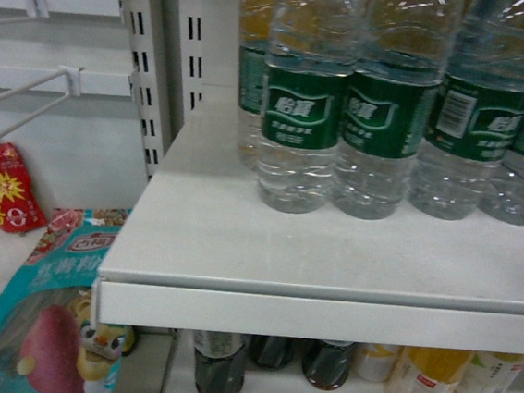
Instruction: Move water from second to third shelf
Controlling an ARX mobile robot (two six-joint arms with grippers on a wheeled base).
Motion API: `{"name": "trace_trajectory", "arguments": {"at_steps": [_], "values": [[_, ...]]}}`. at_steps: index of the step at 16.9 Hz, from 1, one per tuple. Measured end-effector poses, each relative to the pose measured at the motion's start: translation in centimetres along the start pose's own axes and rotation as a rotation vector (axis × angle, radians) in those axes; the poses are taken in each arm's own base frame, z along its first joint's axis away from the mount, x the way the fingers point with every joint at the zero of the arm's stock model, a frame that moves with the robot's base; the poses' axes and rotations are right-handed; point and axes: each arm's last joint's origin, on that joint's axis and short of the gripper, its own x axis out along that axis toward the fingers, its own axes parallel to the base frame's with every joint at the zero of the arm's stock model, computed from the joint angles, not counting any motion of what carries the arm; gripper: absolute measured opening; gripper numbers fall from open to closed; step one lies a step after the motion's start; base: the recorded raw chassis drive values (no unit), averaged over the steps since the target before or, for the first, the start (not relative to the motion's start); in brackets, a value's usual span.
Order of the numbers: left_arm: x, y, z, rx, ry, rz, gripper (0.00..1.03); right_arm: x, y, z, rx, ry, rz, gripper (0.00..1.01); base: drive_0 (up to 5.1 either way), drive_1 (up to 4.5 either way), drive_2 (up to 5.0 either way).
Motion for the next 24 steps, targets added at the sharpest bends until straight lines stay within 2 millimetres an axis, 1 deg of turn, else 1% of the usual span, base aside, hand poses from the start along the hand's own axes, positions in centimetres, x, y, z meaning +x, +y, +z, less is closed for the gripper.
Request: {"name": "trace_trajectory", "arguments": {"at_steps": [4, 6, 10, 13, 14, 15, 17, 19, 22, 24], "values": [[0.0, 0.0, 0.0, 0.000, -0.001, 0.002, 0.98, 0.0, 0.2, 0.0, -0.001, 0.001, 0.026, 0.40, -4.9, 2.53, 2.5], [0.0, 0.0, 0.0, 0.000, 0.001, 0.003, 0.98, 0.0, 0.1, 0.0, -0.001, 0.000, 0.010, 0.40, -4.9, 2.53, 2.5], [0.0, 0.0, 0.0, 0.000, 0.000, 0.001, 0.98, 0.0, 0.1, 0.0, -0.001, 0.002, 0.009, 0.40, 0.0, 0.00, 0.0], [0.0, 0.0, 0.0, 0.000, 0.000, 0.001, 0.98, 0.6, -0.2, 0.3, 0.069, -0.139, -0.130, 0.40, 0.0, 0.00, 0.0], [0.0, 0.0, 0.0, 0.000, 0.000, 0.002, 0.98, 1.2, -0.7, 0.9, 0.089, -0.173, -0.177, 0.40, 0.0, 0.00, 0.0], [0.0, 0.0, 0.0, 0.000, 0.000, 0.001, 0.98, 1.7, -0.9, 1.2, 0.093, -0.179, -0.189, 0.40, 0.0, 0.00, 0.0], [0.0, 0.0, 0.0, 0.000, 0.000, 0.001, 0.98, 3.2, -1.0, 1.4, 0.099, -0.155, -0.176, 0.40, 0.0, 0.00, 0.0], [0.0, 0.0, 0.0, 0.000, 0.000, 0.001, 0.98, 4.6, -0.8, 1.2, 0.102, -0.111, -0.145, 0.40, 0.0, 0.00, 0.0], [0.0, 0.0, 0.0, 0.000, 0.000, 0.001, 0.98, 6.3, -0.8, 0.4, 0.112, -0.035, -0.138, 0.40, 0.0, 0.00, 0.0], [0.0, 0.0, 0.0, 0.000, 0.000, 0.001, 0.98, 7.2, -0.9, 0.2, 0.123, -0.008, -0.140, 0.40, 0.0, 0.00, 0.0]]}}
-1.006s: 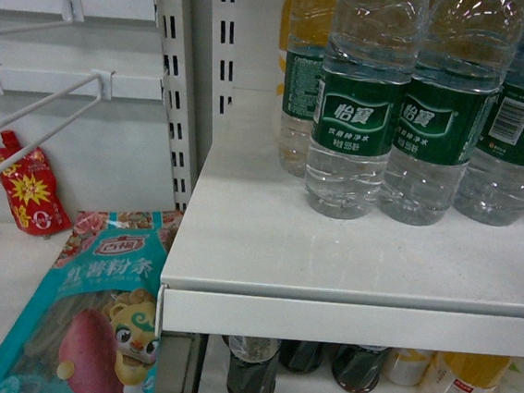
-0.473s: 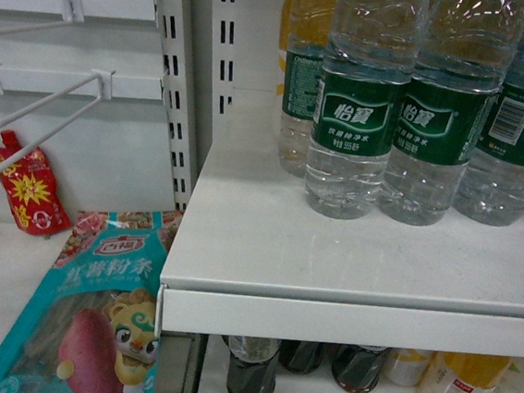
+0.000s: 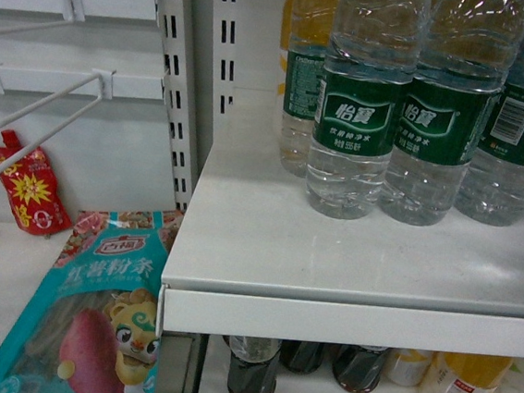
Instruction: Move water from second to third shelf
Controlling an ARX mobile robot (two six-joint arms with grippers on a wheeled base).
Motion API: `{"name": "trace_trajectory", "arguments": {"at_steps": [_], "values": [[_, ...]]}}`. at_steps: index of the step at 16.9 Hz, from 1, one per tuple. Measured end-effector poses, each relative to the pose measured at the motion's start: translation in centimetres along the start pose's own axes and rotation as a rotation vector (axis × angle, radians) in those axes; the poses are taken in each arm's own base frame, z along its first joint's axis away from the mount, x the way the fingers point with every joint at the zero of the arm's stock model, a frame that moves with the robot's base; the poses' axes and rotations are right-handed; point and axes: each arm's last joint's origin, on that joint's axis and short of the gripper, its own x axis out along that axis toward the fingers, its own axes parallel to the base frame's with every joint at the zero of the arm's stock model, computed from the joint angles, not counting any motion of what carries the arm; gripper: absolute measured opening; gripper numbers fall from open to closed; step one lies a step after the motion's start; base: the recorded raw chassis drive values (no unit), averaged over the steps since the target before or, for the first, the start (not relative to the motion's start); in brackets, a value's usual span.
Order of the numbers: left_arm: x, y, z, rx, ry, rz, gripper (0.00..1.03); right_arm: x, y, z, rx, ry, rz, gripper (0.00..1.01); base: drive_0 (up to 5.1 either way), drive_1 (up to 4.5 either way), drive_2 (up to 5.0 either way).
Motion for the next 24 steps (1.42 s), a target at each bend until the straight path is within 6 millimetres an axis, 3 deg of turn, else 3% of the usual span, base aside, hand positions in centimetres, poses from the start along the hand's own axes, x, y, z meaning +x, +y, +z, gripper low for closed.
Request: {"name": "trace_trajectory", "arguments": {"at_steps": [10, 23, 24], "values": [[0.0, 0.0, 0.0, 0.000, 0.000, 0.000, 0.98, 4.5, 1.2, 0.6, -0.023, 0.062, 0.026, 0.40, 0.0, 0.00, 0.0], [0.0, 0.0, 0.0, 0.000, 0.000, 0.000, 0.98, 5.0, 1.7, 0.7, -0.076, 0.071, 0.016, 0.40, 0.0, 0.00, 0.0], [0.0, 0.0, 0.0, 0.000, 0.000, 0.000, 0.98, 5.0, 1.6, 0.7, -0.081, 0.074, 0.016, 0.49, 0.0, 0.00, 0.0]]}}
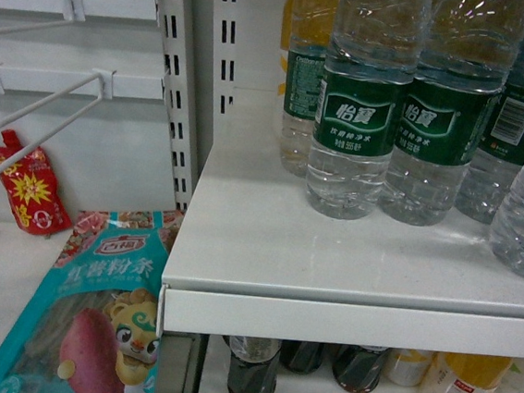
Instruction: Move water from second to third shelf
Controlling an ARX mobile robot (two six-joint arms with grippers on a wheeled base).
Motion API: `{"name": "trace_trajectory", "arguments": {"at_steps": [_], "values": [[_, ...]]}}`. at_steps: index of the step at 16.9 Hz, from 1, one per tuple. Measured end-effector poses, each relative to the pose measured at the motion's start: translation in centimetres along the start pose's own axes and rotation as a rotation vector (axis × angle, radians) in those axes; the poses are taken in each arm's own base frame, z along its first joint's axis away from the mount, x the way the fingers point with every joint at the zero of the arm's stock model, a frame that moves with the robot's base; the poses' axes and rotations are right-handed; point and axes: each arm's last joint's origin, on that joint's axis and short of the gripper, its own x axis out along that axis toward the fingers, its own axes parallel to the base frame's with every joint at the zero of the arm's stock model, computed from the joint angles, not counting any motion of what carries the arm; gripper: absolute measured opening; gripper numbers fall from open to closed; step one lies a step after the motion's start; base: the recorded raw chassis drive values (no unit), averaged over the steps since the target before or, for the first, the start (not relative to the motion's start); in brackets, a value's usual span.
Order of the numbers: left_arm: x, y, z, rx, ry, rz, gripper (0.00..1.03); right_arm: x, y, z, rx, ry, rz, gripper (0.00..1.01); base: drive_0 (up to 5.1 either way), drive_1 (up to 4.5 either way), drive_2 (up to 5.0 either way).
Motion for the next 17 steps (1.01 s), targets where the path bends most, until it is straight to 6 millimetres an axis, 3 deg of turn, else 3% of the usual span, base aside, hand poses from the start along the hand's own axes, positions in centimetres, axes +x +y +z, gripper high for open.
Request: {"name": "trace_trajectory", "arguments": {"at_steps": [4, 5, 11, 17], "values": [[0.0, 0.0, 0.0, 0.000, 0.000, 0.000, 0.98, -0.1, 0.0, 0.6, 0.001, -0.032, 0.001, 0.94, 0.0, 0.00, 0.0], [0.0, 0.0, 0.0, 0.000, 0.000, 0.000, 0.98, -0.1, 0.0, 0.6, 0.001, -0.032, 0.001, 1.00, 0.0, 0.00, 0.0], [0.0, 0.0, 0.0, 0.000, 0.000, 0.000, 0.98, -1.0, 0.0, 1.1, 0.002, -0.033, 0.019, 0.98, 0.0, 0.00, 0.0], [0.0, 0.0, 0.0, 0.000, 0.000, 0.000, 0.98, -6.9, -0.1, 1.9, 0.022, -0.097, 0.039, 0.98, 0.0, 0.00, 0.0]]}}
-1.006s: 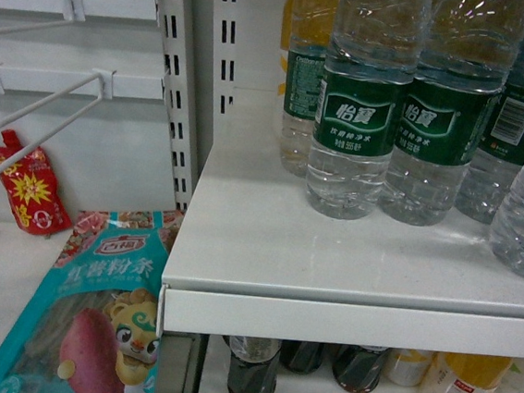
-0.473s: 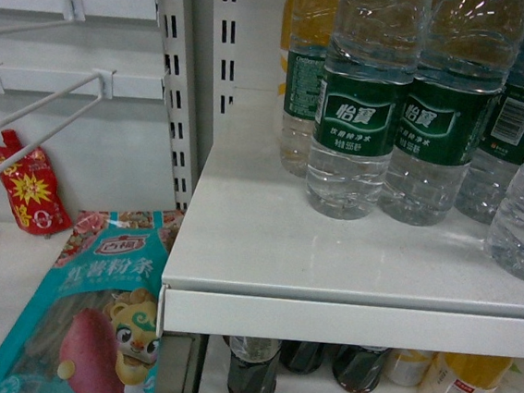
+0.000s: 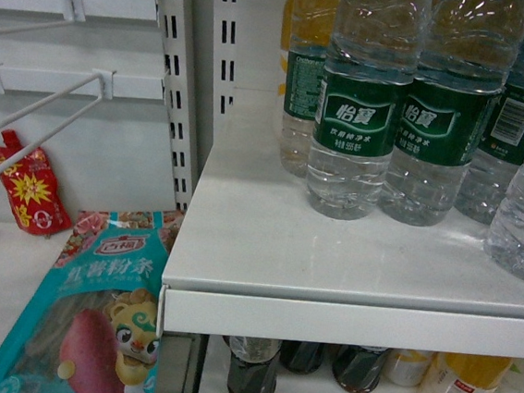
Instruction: Move water from second to third shelf
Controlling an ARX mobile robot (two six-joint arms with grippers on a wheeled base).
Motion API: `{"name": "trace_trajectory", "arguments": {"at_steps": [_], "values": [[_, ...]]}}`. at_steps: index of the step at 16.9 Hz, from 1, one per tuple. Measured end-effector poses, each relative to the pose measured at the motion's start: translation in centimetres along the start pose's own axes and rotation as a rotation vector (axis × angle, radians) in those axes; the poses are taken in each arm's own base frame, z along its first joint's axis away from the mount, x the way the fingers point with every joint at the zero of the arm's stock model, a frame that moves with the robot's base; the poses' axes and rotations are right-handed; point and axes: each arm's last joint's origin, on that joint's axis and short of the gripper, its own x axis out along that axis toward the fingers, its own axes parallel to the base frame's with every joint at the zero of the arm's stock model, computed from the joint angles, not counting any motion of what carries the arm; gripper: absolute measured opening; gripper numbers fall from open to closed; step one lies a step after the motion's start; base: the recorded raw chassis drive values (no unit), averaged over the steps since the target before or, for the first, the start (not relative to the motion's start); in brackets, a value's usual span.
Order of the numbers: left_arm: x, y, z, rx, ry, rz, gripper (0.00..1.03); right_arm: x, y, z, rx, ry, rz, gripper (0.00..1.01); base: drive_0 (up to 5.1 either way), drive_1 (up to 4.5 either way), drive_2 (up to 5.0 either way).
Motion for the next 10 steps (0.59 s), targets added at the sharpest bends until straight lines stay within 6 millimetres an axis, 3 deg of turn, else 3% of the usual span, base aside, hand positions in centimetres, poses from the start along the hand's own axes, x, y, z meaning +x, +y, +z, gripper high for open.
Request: {"name": "trace_trajectory", "arguments": {"at_steps": [1, 3, 6, 9, 10], "values": [[0.0, 0.0, 0.0, 0.000, 0.000, 0.000, 0.98, -1.3, 0.1, 0.3, -0.001, -0.052, -0.016, 0.96, 0.0, 0.00, 0.0], [0.0, 0.0, 0.0, 0.000, 0.000, 0.000, 0.98, -3.8, -0.7, -0.8, -0.038, -0.194, -0.096, 0.73, 0.0, 0.00, 0.0], [0.0, 0.0, 0.0, 0.000, 0.000, 0.000, 0.98, -4.7, -2.2, -4.4, -0.062, -0.143, -0.122, 0.37, 0.0, 0.00, 0.0], [0.0, 0.0, 0.0, 0.000, 0.000, 0.000, 0.98, -5.8, -2.9, -5.8, -0.066, -0.172, -0.122, 0.01, 0.0, 0.00, 0.0], [0.0, 0.0, 0.0, 0.000, 0.000, 0.000, 0.98, -6.1, -3.2, -6.4, -0.068, -0.164, -0.119, 0.02, 0.0, 0.00, 0.0]]}}
